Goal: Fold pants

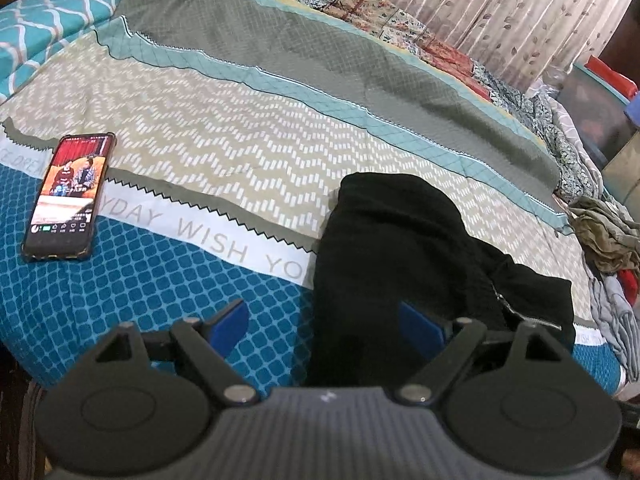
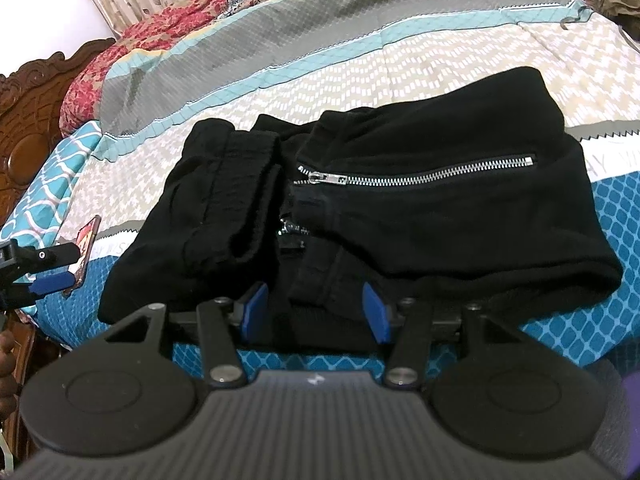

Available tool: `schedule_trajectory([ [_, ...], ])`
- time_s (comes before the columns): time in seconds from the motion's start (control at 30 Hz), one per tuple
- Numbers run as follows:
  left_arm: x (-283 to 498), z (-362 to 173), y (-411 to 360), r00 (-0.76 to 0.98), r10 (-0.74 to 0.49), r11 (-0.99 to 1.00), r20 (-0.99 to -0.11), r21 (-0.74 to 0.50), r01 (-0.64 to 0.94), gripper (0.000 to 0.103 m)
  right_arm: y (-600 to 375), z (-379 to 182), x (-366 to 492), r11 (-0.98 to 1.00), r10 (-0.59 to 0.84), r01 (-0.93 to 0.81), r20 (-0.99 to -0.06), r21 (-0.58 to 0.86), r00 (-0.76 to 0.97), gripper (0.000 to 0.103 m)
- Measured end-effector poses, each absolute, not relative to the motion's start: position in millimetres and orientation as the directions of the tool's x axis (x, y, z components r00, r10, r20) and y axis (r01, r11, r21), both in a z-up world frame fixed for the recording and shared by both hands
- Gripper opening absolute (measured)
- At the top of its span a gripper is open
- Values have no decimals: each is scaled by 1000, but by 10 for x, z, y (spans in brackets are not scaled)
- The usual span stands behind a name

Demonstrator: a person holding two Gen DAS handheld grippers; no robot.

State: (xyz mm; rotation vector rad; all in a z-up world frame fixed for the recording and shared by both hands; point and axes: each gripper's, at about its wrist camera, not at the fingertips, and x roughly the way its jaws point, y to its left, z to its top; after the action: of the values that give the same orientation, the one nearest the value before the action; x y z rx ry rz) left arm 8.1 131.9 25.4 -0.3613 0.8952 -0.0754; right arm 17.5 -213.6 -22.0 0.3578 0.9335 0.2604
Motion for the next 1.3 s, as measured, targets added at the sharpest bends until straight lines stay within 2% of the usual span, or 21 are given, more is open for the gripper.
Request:
schedule_trajectory([
  [0.37, 95, 196, 1348, 614, -213, 936, -760, -340, -96, 86, -2089, -229, 176, 914, 355, -45, -743, 403, 567, 55],
  [0.73, 141, 130, 1375, 596, -75, 972, -800, -193, -137, 85, -2088, -234, 168, 913, 354, -39, -743, 405, 568, 55],
  [1.3, 190, 149, 1308, 590, -31, 984, -806, -127, -122, 88, -2107, -243, 144, 907, 355, -21, -736, 421, 577, 55],
])
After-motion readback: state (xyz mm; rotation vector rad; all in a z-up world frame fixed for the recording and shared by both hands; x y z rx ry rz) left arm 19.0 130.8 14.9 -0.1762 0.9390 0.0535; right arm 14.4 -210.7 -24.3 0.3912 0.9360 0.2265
